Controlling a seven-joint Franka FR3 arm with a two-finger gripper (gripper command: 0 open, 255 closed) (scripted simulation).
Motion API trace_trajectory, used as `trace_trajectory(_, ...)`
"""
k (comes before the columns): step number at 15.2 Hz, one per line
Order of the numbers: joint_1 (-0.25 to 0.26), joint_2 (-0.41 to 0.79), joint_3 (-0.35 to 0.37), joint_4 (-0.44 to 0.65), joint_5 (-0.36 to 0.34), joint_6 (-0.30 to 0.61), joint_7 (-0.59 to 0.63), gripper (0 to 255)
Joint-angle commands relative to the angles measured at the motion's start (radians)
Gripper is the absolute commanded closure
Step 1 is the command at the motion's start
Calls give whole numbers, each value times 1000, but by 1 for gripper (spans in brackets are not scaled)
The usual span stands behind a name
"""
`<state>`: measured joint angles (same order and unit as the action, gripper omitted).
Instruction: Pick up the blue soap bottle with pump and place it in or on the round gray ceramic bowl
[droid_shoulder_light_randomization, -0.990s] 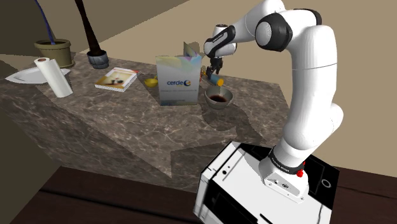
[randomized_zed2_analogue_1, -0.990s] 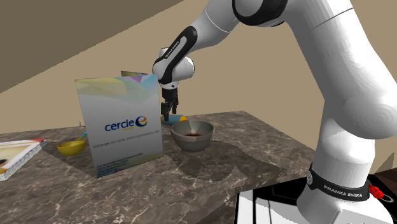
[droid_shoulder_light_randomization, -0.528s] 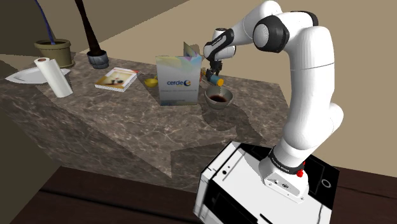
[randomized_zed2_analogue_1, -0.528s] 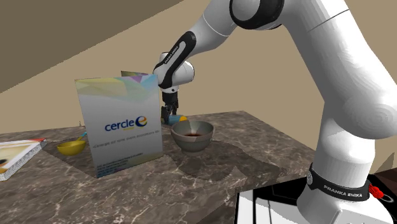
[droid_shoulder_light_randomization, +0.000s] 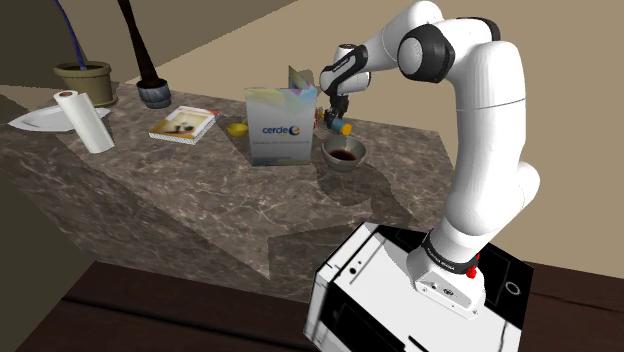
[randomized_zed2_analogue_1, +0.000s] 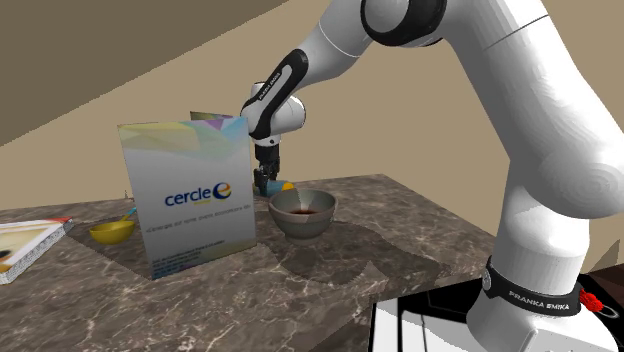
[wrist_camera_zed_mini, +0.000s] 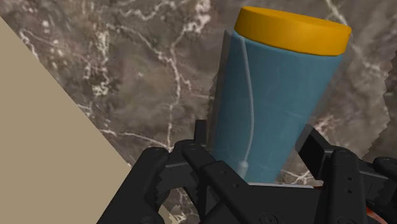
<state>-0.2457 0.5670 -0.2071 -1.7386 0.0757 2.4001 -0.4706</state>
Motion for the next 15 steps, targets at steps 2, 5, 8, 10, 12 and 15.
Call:
trace_trajectory(2, 0, 0, 0, -1, 0, 0, 0, 255)
trace_trajectory(5, 0, 0, 0, 0, 0, -1, 0, 255)
trace_trajectory(8, 3, -24, -4, 5, -5, -30, 2, 255)
trace_trajectory(10, 5, -40, -6, 9, -9, -50, 3, 255)
trace_trajectory(12, 6, -55, -9, 15, -12, -70, 4, 255)
trace_trajectory(15, 8, -76, -12, 25, -17, -101, 6, 255)
